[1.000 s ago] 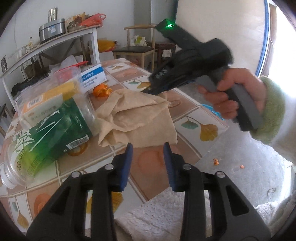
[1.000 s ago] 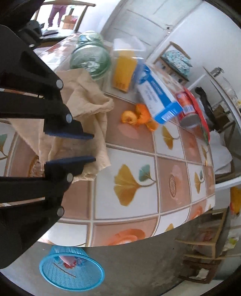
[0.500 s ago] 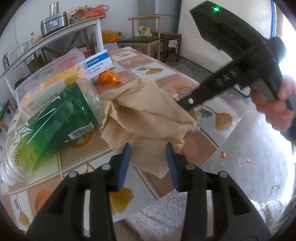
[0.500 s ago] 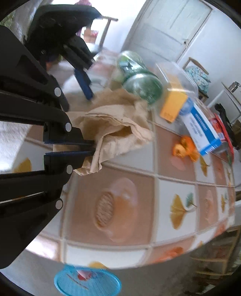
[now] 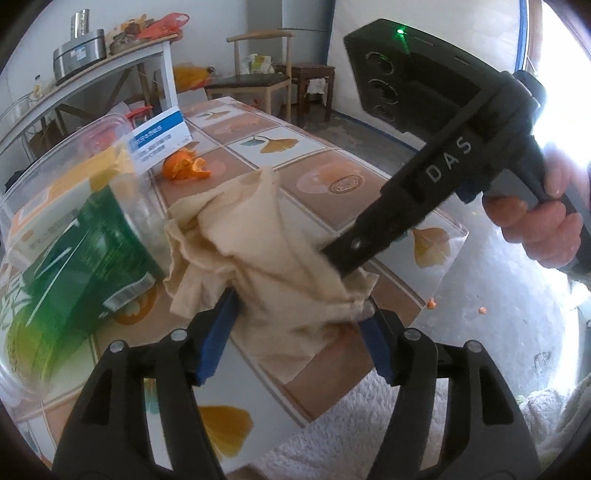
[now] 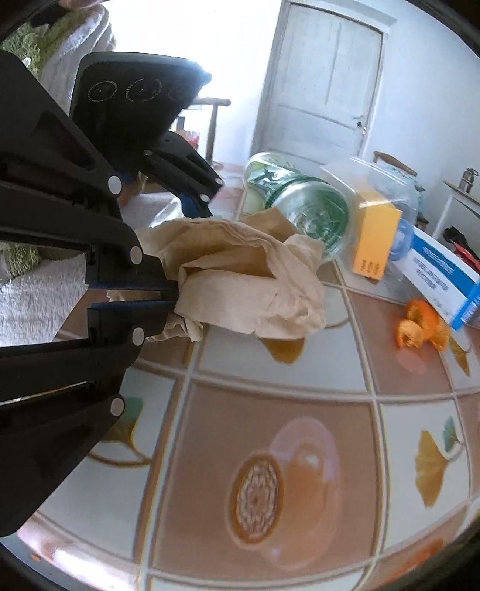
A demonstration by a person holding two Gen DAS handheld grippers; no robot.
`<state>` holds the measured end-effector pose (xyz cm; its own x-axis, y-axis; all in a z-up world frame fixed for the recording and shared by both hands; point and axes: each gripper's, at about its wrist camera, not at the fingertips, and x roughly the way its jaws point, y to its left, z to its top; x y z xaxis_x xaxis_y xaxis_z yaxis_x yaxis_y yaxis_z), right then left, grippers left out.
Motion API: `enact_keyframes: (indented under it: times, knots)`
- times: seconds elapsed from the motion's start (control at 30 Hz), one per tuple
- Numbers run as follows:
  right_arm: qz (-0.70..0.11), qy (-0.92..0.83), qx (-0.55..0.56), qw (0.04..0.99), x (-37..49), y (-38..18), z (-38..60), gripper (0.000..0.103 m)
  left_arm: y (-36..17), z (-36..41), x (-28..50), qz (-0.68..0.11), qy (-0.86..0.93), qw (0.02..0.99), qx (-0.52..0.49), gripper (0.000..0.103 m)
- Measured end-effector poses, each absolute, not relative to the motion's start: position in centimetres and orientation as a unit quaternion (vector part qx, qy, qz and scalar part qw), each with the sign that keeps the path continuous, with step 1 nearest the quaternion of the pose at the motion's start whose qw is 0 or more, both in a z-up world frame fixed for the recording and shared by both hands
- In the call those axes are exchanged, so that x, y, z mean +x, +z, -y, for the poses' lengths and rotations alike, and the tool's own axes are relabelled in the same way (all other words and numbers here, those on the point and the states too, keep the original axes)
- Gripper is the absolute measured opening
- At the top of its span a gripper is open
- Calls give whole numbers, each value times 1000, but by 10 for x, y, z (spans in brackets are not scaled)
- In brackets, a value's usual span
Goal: Collect trash
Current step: 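Grasp the beige rag with the left gripper while the right gripper pinches it too, then grasp the long red snack packet with the right gripper while the left holds the rag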
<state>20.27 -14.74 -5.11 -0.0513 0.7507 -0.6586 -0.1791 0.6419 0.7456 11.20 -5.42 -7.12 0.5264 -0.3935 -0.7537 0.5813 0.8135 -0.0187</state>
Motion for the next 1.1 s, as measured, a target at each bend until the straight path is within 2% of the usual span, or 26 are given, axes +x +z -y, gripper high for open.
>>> enact_keyframes:
  times: [0.13, 0.27, 0.47, 0.57, 0.63, 0.67, 0.77, 0.9, 0.93, 1.0, 1.1]
  knots:
    - [-635, 364, 228, 642, 205, -53, 140, 3, -71, 58, 115, -398, -283, 864, 121, 61]
    - [-638, 364, 230, 638, 205, -54, 140, 3, -70, 56, 116, -400, -276, 865, 122, 45]
    - [-644, 354, 224, 640, 208, -47, 144, 9, -68, 57, 112, -399, -285, 862, 128, 28]
    - [-649, 346, 217, 642, 210, -40, 154, 25, -68, 56, 112, -399, -285, 863, 124, 23]
    - [-649, 331, 198, 656, 214, -26, 162, 49, -68, 53, 113, -399, -282, 865, 117, 18]
    - [-647, 320, 176, 669, 217, -16, 165, 53, -69, 51, 114, -400, -283, 865, 112, 15]
    - [-628, 320, 167, 689, 235, 14, 173, 54, -69, 44, 117, -404, -287, 864, 90, 11]
    - [-570, 315, 212, 729, 296, 59, 184, 57, -70, 38, 118, -403, -293, 864, 71, 9]
    - [-556, 310, 231, 736, 315, 66, 186, 62, -71, 37, 118, -402, -294, 865, 69, 9]
    - [-531, 303, 289, 737, 365, 68, 186, 71, -71, 36, 118, -401, -295, 865, 64, 9]
    - [-531, 277, 358, 716, 431, 48, 178, 72, -72, 34, 120, -401, -296, 865, 52, 9]
